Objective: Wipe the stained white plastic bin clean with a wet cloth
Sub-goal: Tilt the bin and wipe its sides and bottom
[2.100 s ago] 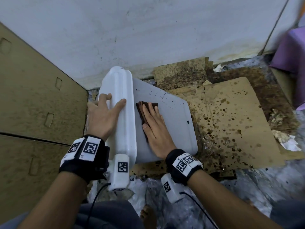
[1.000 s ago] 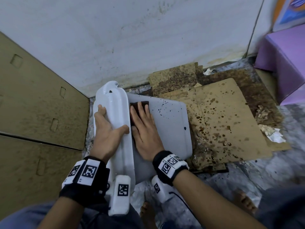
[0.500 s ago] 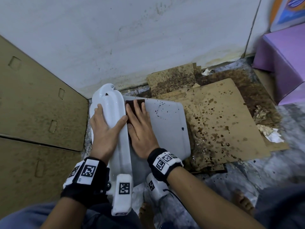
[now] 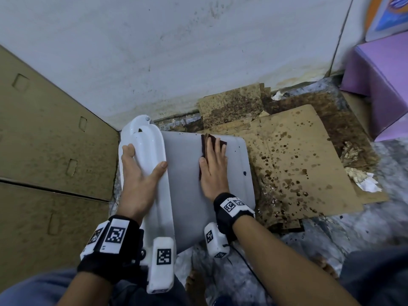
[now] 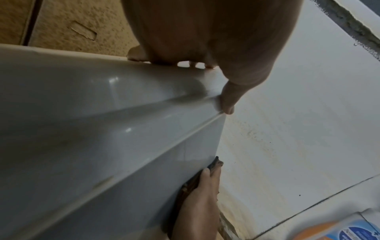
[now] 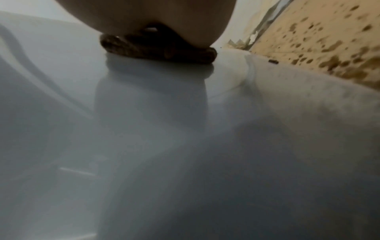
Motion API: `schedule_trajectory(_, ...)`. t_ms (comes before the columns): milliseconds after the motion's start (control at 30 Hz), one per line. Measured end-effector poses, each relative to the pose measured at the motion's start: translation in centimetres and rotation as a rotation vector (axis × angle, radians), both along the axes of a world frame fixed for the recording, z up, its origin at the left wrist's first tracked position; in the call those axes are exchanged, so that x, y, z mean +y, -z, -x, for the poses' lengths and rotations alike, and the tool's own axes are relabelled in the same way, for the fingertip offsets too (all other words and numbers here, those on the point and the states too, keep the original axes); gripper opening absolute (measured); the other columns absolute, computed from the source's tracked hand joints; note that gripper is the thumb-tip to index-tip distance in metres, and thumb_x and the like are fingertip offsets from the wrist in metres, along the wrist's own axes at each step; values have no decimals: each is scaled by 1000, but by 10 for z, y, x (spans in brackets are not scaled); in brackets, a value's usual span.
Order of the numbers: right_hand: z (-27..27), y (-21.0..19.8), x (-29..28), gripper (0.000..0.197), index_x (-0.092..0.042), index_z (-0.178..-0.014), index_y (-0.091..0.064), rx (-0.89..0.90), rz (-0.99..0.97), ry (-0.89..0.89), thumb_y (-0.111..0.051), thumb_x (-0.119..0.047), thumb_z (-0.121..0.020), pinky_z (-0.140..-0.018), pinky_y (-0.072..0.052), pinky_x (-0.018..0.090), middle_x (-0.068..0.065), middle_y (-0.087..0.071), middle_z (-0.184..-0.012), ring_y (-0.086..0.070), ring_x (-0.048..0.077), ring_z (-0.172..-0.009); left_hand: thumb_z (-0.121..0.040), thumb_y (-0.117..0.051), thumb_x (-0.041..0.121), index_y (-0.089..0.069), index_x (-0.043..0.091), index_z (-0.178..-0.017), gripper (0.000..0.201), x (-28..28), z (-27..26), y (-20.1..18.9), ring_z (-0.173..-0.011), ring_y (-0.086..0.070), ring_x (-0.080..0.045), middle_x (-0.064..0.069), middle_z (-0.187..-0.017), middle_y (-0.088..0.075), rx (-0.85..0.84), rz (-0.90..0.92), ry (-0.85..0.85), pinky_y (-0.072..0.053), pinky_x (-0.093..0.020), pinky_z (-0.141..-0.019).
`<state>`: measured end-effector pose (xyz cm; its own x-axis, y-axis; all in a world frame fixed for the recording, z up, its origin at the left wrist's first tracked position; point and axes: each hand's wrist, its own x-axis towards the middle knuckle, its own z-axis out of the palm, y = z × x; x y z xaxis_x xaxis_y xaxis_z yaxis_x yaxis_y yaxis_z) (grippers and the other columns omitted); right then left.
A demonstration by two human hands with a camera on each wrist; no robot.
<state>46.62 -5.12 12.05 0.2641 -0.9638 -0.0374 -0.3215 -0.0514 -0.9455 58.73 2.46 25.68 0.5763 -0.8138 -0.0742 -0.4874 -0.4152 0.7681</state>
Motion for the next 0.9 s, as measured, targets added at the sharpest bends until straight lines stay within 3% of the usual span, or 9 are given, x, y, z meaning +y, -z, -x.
schedule_trajectory(233, -28, -57, 33, 53, -25, -153, -12, -103, 283, -131, -27, -28, -102, -120, 5, 41, -2, 5, -162, 16, 19, -148, -92, -66, 28, -4, 12, -156, 91, -4, 0, 2, -151, -13, -14, 5, -165, -7, -27, -2, 69, -18, -44, -123)
schedule_trajectory(400, -20, -49, 10, 52, -24, -152, -18, -89, 316, -107, -31, -26, -101, -121, 0, 40, -1, -6, -162, 9, 18, -149, -92, -66, 26, -3, 10, -157, 91, -5, 6, 0, -151, -8, -11, 2, -165, -5, -66, -2, 88, -13, -40, -124)
schedule_trajectory(633, 9, -10, -20, 53, -26, -152, -16, -46, 99, 15, -25, -34, -100, -119, -4, 49, -1, -6, -162, 9, 17, -148, -91, -66, 27, -5, 10, -157, 91, -6, 10, -3, -151, -8, -12, 1, -164, -6, -103, -29, 98, -11, -39, -124)
schedule_trajectory(733, 2, -25, -13, 52, -28, -152, -15, -101, 104, 16, -26, -33, -101, -120, 2, 48, -2, -3, -162, 13, 18, -148, -91, -66, 26, -4, 9, -156, 92, -7, 12, -3, -151, -8, -13, -1, -163, -7, -120, -30, 104, -11, -38, -124)
schedule_trajectory(900, -18, -57, 17, 55, -23, -153, -14, -124, 316, -118, -32, -21, -101, -120, 1, 46, 2, -2, -162, 13, 22, -148, -90, -68, 28, -6, 8, -156, 93, -9, 9, -1, -151, -9, -14, -2, -163, -7, -115, -29, 119, -13, -41, -124)
